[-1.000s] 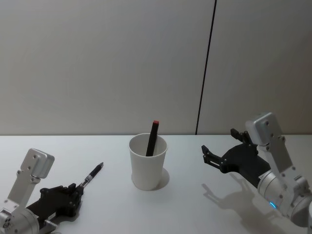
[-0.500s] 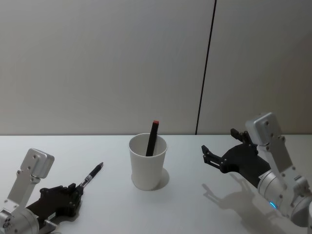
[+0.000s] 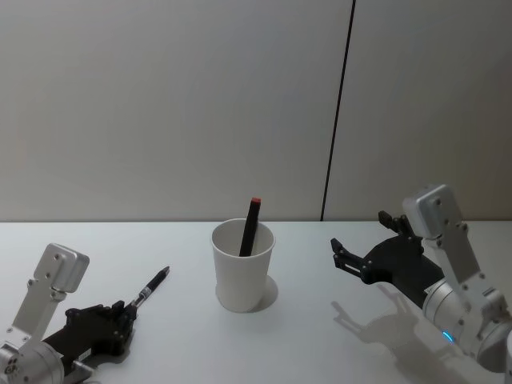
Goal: Place the pen into the pen holder.
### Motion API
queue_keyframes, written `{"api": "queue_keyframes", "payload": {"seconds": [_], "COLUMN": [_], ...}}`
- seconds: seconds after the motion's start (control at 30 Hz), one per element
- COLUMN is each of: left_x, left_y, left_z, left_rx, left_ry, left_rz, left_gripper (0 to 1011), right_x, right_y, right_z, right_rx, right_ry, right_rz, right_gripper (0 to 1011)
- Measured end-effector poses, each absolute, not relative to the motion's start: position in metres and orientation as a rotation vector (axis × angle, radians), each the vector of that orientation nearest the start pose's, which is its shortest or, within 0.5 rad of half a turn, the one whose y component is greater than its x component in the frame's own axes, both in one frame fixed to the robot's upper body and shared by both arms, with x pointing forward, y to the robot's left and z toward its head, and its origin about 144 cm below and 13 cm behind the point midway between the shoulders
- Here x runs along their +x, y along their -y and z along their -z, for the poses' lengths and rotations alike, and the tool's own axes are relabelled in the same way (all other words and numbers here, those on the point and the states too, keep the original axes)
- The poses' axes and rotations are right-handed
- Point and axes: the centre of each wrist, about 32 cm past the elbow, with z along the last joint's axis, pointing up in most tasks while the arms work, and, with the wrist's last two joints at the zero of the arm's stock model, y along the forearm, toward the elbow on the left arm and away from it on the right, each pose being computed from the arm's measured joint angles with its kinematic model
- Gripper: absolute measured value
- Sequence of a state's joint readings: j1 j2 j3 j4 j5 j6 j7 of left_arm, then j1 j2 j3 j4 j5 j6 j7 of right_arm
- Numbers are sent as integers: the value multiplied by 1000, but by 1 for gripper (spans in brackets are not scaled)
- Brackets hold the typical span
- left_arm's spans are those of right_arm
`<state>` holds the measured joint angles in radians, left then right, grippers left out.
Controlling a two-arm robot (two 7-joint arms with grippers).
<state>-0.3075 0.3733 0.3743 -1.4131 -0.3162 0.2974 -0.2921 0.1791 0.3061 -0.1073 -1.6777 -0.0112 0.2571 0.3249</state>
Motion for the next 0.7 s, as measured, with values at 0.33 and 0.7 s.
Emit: {"api": "queue_keyframes", "payload": {"seconds": [0.33, 0.7], "left_x": [529, 525], "left_y": [-245, -240], "left_z": [-1179, -1180], "left_rx": [306, 300], "left_ry": [-113, -78], "left_rz": [-1008, -1022], "left_gripper": [199, 199], "right_x": [499, 494], "right_y": [274, 271], "right_z": [-1238, -1233], "right_rx": [-276, -251], "right_ry": [215, 209], "right_rz": [1182, 1182], "right_gripper": [1001, 1001]}}
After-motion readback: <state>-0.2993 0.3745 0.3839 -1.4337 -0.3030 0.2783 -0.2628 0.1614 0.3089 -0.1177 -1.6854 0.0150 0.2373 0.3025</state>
